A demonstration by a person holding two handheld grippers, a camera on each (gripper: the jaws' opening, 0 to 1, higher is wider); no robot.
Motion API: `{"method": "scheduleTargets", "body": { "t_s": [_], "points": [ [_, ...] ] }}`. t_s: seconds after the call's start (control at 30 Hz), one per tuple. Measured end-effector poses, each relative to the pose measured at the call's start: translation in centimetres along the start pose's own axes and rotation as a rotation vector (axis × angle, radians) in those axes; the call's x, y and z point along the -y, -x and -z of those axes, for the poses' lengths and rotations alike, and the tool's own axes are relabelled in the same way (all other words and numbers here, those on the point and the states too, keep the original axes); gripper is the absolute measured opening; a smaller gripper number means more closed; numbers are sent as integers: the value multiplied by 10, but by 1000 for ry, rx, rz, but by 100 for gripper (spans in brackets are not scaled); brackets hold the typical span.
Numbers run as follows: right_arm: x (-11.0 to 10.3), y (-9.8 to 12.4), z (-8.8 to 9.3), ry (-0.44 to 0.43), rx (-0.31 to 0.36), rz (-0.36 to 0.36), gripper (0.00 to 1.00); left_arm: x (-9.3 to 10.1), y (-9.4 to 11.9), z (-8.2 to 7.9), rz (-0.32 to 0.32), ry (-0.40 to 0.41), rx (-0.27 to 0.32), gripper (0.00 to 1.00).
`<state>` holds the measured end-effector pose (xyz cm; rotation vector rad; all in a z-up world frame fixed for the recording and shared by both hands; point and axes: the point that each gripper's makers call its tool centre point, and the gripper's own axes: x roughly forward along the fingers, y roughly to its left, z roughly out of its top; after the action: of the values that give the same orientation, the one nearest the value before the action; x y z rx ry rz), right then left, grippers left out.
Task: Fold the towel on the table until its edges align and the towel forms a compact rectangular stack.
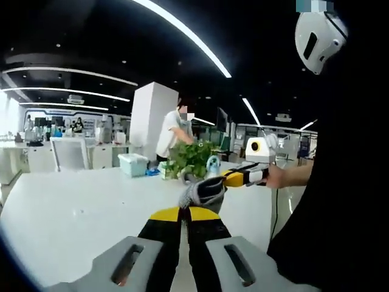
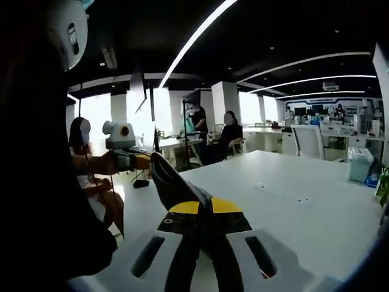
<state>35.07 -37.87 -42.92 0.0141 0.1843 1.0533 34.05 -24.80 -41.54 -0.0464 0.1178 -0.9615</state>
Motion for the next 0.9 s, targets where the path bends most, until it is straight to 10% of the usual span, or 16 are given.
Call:
{"method": "scheduleTargets", "body": {
  "t_s": [0.9],
  "points": [
    [25,-34,35,-240,-71,-84,1,-38,-3,45,-45,229,-83,3]
  ]
}}
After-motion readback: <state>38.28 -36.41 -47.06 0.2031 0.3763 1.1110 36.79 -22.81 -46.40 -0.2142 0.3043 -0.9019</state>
